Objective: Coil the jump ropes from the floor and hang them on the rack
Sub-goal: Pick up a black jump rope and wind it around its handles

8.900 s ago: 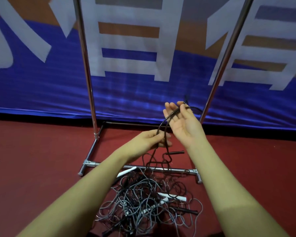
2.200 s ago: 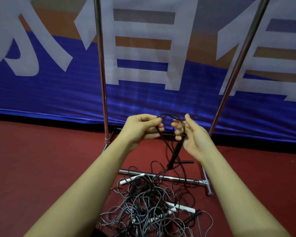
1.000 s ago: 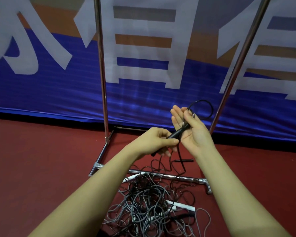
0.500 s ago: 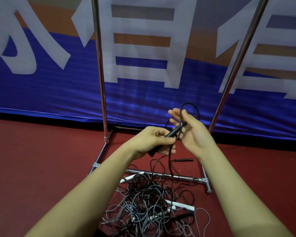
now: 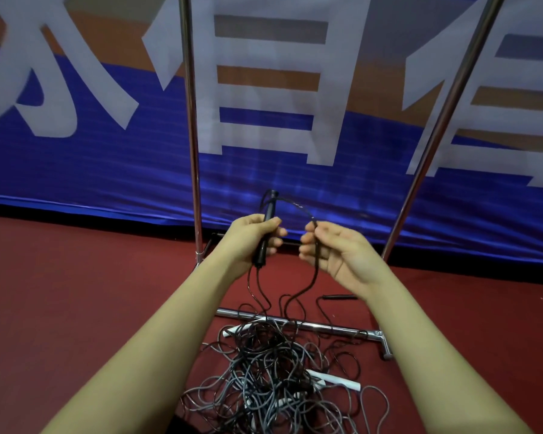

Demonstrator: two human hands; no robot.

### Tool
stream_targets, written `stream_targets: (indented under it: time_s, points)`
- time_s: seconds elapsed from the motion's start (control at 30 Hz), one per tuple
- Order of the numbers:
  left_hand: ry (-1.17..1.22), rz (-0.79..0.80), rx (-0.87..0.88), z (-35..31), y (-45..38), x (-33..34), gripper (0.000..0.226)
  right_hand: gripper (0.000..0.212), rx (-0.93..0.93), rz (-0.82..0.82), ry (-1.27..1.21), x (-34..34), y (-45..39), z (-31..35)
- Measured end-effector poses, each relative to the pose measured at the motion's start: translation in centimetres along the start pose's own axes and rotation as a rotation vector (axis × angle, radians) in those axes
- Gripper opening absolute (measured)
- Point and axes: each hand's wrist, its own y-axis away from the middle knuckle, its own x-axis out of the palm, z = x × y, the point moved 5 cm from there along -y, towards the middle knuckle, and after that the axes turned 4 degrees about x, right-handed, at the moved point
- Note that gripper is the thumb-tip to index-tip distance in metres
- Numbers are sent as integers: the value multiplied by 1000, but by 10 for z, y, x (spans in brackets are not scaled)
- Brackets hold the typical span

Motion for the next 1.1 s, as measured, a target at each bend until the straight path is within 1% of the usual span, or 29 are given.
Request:
stream_targets:
  time_s: [0.13,0.2,0.27,0.33,0.43,0.53,0.6,0.67,0.7,0.8,0.9,1.0,1.1]
  points:
    - [-299,109,-70,12,5,-1,27,21,-113,-68,-250,-4,0,16]
    - [-377,125,-73,15,7,1,28,21,-164,-111,-314,-8,0,21]
    - [-348,115,-42,14,6,4,24,20,-204,-148,-366,-15,-2,23]
    - [-237,129,-27,14,4,8,18,20,-217,-157,-413,-18,-3,23]
    - [-153,235,-55,18,5,17,16,22,-227,-152,-449,-19,-5,22]
    - [-149,345,-108,24,10,27,15,23,-256,-164,-491,-23,-8,23]
    - [-204,403,-107,26,11,31,16,23,-276,-194,-517,-28,-10,22]
    - [-235,431,-82,27,11,33,16,24,-284,-226,-528,-34,-12,20]
    - [-211,423,-75,26,11,34,15,24,-278,-238,-525,-37,-13,18]
    - [-16,322,-56,20,7,33,14,23,-222,-257,-449,-43,-15,11]
    - [205,206,4,5,-1,28,14,20,-99,-234,-272,-40,-15,1]
    - [380,113,46,-9,-6,20,14,24,52,-115,-5,-23,-14,-13]
    - [413,42,86,-14,-9,10,12,27,182,57,232,-4,-8,-24]
